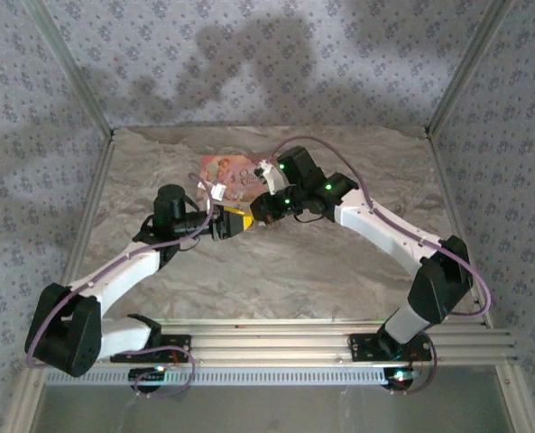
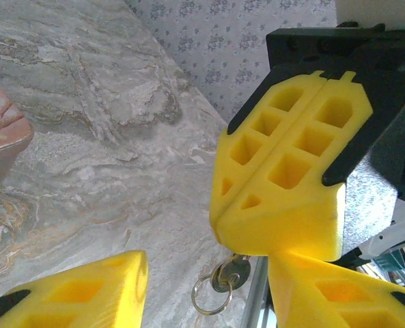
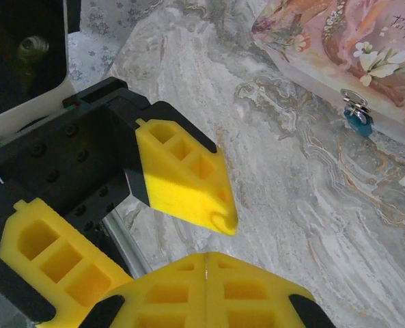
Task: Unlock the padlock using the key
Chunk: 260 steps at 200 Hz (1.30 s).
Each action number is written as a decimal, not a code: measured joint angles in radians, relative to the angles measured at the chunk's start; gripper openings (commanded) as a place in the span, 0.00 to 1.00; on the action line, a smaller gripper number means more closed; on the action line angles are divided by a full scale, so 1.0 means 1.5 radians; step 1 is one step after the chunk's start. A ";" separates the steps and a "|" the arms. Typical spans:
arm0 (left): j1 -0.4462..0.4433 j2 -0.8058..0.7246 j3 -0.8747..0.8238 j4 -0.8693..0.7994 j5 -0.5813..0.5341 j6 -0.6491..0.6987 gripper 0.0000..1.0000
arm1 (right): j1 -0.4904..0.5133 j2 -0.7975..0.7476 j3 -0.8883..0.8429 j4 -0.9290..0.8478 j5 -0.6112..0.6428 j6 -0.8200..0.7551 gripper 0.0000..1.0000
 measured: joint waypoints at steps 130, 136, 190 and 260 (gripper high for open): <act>-0.011 0.032 0.000 0.075 0.014 -0.019 0.46 | -0.016 -0.033 -0.052 0.051 0.003 0.094 0.00; -0.013 0.035 0.000 0.079 0.016 -0.019 0.46 | -0.018 -0.034 -0.054 0.051 -0.001 0.098 0.00; -0.058 0.062 0.000 0.084 0.062 -0.019 0.43 | -0.031 -0.039 -0.066 0.105 -0.005 0.131 0.00; -0.033 0.051 -0.007 0.091 0.060 -0.031 0.50 | -0.039 -0.049 -0.093 0.115 -0.007 0.140 0.00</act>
